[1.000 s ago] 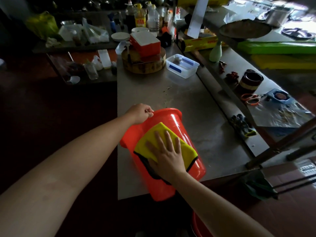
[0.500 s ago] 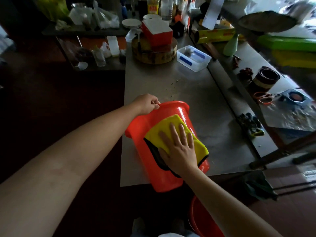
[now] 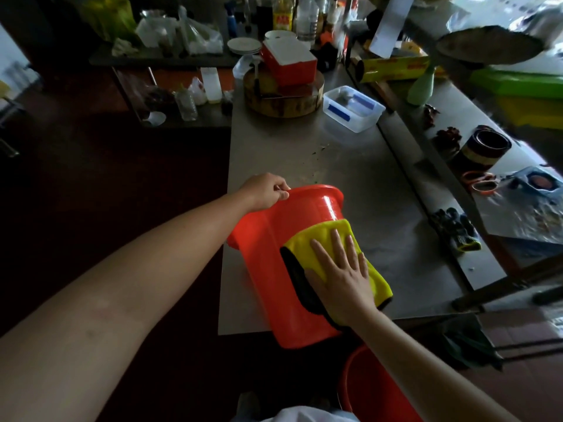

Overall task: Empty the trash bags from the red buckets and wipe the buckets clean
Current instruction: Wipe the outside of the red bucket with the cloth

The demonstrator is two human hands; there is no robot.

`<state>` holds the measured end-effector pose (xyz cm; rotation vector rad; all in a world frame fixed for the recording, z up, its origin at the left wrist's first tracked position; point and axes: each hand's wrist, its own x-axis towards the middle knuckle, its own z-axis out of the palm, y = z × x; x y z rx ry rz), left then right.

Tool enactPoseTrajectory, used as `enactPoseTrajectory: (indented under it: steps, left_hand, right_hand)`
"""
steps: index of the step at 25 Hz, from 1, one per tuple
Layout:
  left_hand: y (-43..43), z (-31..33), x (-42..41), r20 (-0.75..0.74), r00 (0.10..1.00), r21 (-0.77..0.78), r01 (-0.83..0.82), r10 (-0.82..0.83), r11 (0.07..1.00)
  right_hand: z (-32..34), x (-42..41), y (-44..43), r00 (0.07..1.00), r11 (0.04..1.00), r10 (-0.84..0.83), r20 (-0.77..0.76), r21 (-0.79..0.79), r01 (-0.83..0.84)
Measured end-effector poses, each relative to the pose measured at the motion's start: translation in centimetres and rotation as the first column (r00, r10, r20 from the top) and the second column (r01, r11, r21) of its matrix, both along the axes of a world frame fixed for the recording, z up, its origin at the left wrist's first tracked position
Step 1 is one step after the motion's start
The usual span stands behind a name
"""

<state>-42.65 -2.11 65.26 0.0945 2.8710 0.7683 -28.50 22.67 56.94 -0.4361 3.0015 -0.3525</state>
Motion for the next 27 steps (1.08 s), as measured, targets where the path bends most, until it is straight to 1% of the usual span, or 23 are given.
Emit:
enactPoseTrajectory:
  steps: [5,8,15,18,20,23,27]
  left_hand:
    - [-0.8,-0.3,0.2,-0.004,1.0,0.031,-0.002,0.002,1.0]
    - [-1.2,-0.3,0.6,-0.012,1.0,0.043,-0.001,0.002,0.999]
    - [-1.9,-0.6,1.5,-0.016,0.998,0.048,-0.053,0.054,0.997]
    - [-2.6,-0.5,2.4,0.0,0.998,0.036,-0.059,0.059,0.998]
    - [-3.0,-0.5,3.0,0.004,0.998,0.057,-0.07,0.07,0.996]
    - [-3.8,-0.7,4.0,0.015,0.997,0.073,-0.08,0.079,0.994]
    - [-5.4,-1.1,5.3,0.046,0.993,0.105,-0.117,0.113,0.988]
  right_hand:
    - [2.1,-7.2,-3.9,0.998,0.998,-0.02,0.055,-0.061,0.023]
    - [2.2,-8.5,-4.6,0.999,0.997,-0.011,0.051,-0.081,0.015]
    - [0.5,-2.9,-1.2,1.0,0.994,-0.015,-0.002,-0.11,0.014]
    - [-1.0,1.0,1.4,1.0,0.992,-0.017,0.012,-0.127,0.019]
    - [-1.7,2.8,2.4,0.999,0.991,-0.017,0.032,-0.135,0.021]
    - [-1.6,3.2,1.9,0.999,0.994,-0.015,0.052,-0.104,0.02]
    - [-0.1,0.8,-1.4,0.997,0.997,0.001,0.072,-0.072,0.004]
